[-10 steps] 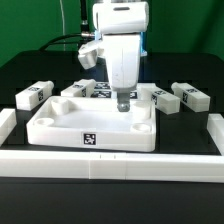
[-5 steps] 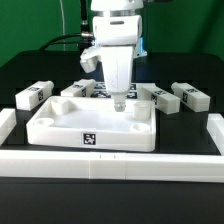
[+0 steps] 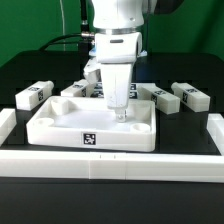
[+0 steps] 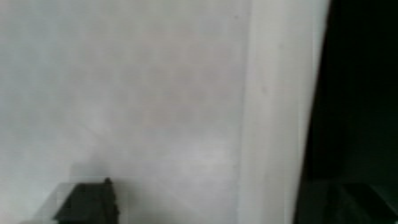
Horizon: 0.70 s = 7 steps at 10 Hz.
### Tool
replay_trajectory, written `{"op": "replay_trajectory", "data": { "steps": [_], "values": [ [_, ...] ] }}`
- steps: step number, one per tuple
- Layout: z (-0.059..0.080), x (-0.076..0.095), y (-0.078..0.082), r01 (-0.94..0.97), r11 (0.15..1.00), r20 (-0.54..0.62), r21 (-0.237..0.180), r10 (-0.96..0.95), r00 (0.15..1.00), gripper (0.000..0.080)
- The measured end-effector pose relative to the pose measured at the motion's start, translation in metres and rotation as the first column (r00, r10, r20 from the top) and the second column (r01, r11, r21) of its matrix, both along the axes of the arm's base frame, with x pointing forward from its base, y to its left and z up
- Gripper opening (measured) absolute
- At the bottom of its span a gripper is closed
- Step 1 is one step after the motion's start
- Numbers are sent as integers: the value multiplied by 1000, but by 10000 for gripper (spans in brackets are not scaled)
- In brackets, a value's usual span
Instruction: Assemble desk
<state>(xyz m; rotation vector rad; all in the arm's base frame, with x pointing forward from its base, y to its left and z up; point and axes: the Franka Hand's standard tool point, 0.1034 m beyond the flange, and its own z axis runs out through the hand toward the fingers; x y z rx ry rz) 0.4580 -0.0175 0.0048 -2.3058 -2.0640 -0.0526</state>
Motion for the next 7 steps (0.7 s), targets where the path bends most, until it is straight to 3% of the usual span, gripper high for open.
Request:
{"op": "replay_trajectory", "data": {
  "steps": [1,4,7],
  "values": [
    [0,0,0,1,1000,-1,0,-1,1000,516],
    [-1,-1,0,1,1000,-2,0,-1,1000,71],
    [-1,-1,-1,6,1000,-3,0,-6,1000,57]
  ]
}}
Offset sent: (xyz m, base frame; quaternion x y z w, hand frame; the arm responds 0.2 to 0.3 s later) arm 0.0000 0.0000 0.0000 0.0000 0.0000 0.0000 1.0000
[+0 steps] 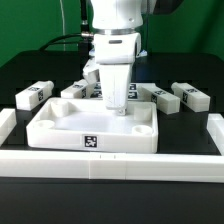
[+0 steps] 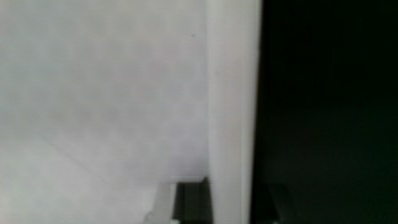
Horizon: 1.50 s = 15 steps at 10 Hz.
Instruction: Assemble desk
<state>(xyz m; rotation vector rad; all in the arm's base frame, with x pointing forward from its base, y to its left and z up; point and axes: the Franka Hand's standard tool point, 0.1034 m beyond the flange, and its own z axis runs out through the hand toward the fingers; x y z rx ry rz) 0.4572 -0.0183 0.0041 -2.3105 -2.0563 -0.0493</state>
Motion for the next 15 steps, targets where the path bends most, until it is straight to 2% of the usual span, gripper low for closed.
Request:
{"op": "replay_trajectory", "data": {
  "steps": [5,8,10,15],
  "values": [
    [0,0,1,-2,1000,-2,1,2,1000,57],
    [1,20,24,-49,999,-7,14,49,999,58],
    [1,37,52,-54,998,11,36,54,998,58],
    [1,55,88,-1,999,17,52,0,1000,58]
  ]
}}
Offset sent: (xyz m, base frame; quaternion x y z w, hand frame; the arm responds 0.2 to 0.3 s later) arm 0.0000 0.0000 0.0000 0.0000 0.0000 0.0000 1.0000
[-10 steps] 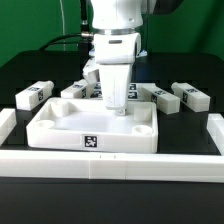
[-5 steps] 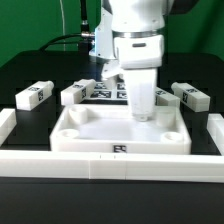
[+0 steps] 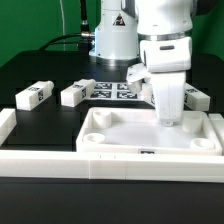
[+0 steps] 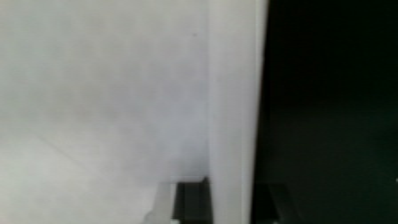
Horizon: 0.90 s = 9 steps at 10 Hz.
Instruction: Assemble desk
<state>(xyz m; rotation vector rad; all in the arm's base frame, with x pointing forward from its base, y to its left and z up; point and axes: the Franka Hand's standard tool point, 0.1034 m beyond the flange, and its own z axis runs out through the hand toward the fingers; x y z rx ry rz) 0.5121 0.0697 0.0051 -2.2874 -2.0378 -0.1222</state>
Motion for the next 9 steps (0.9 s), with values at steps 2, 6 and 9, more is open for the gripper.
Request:
{"op": "replay_trajectory", "data": {
  "steps": [2,6,9],
  "values": [
    [0,1,0,5,1000,-16,-2,-5,1000,58],
    [0,1,-3,-7,1000,-14,-1,7,1000,58],
    [0,1,-4,-5,1000,-14,-1,5,1000,405]
  ]
}}
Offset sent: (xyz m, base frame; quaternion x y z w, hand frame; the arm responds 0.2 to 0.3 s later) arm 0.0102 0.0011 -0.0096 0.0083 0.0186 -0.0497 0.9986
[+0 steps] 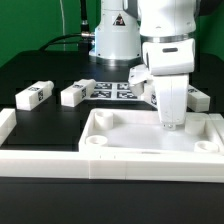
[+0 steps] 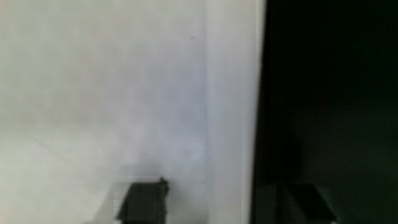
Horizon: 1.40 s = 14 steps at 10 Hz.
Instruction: Assemble desk
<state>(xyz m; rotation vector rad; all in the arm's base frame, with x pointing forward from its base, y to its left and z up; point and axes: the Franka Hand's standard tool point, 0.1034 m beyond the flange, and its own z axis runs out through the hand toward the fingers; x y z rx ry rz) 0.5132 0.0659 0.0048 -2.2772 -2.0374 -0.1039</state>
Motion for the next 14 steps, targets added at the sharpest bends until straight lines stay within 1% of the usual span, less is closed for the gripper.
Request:
{"op": "replay_trajectory", "data": {
  "steps": [1,2,3,4,6,7,8,9,10,13,14],
  "values": [
    [3,-2,-2,15,1000,-2,-3,-15,1000,540],
    [12,-3,-4,33,999,4,-8,-33,999,540],
    [24,-7,-4,67,998,13,-14,-66,998,627],
    [36,-14,2,106,994,18,-18,-106,994,642],
    [54,-23,13,193,981,32,-18,-192,981,648],
    [61,-29,24,268,963,38,-12,-267,963,648],
    [60,-33,39,325,946,43,3,-324,945,649],
    [57,-35,48,331,943,39,6,-331,943,649],
    [57,-34,44,329,944,40,5,-329,943,649],
    [57,-35,44,341,940,38,5,-341,939,649],
    [57,-35,42,373,928,34,8,-373,927,649]
  ]
}}
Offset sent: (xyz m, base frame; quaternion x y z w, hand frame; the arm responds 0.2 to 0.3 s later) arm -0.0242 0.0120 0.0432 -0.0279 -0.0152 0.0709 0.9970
